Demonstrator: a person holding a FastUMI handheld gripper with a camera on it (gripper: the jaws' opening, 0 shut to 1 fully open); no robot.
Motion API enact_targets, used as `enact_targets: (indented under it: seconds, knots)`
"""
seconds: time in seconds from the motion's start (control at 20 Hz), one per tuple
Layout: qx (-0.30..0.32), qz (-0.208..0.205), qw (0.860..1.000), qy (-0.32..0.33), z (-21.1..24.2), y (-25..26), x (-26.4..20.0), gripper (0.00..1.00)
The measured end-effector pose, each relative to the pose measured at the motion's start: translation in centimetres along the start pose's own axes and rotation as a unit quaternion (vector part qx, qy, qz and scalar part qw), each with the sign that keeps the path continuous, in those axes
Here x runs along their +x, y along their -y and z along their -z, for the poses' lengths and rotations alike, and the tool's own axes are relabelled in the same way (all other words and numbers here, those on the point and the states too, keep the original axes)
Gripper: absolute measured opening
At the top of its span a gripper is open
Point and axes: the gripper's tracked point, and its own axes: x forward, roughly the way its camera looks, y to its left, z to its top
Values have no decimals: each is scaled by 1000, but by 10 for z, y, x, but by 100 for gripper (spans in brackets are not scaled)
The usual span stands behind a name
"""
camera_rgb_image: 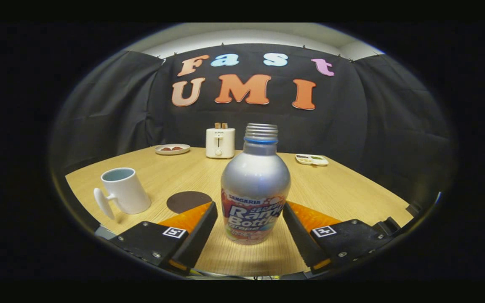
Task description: Take the bottle from table, then pour the juice into the cup, finally place the bottle on the coaster
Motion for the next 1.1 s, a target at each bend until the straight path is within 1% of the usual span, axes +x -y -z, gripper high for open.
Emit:
enact_targets:
  seconds: [0.15, 0.2, 0.25, 0.4, 0.65, 0.85, 1.1]
  knots:
    - [-9, 5, 1000, -4, 4, 0, 2, 92]
    - [-11, 6, 1000, -4, 3, 1, 2, 89]
    - [-10, 3, 1000, -4, 2, -1, 1, 83]
    - [-12, -2, 1000, -15, 4, -4, -2, 80]
    - [-88, 28, 996, -15, -4, -2, -11, 80]
    - [-119, 34, 992, -3, -19, -10, -15, 79]
    - [-186, 46, 981, -4, -34, -27, -20, 79]
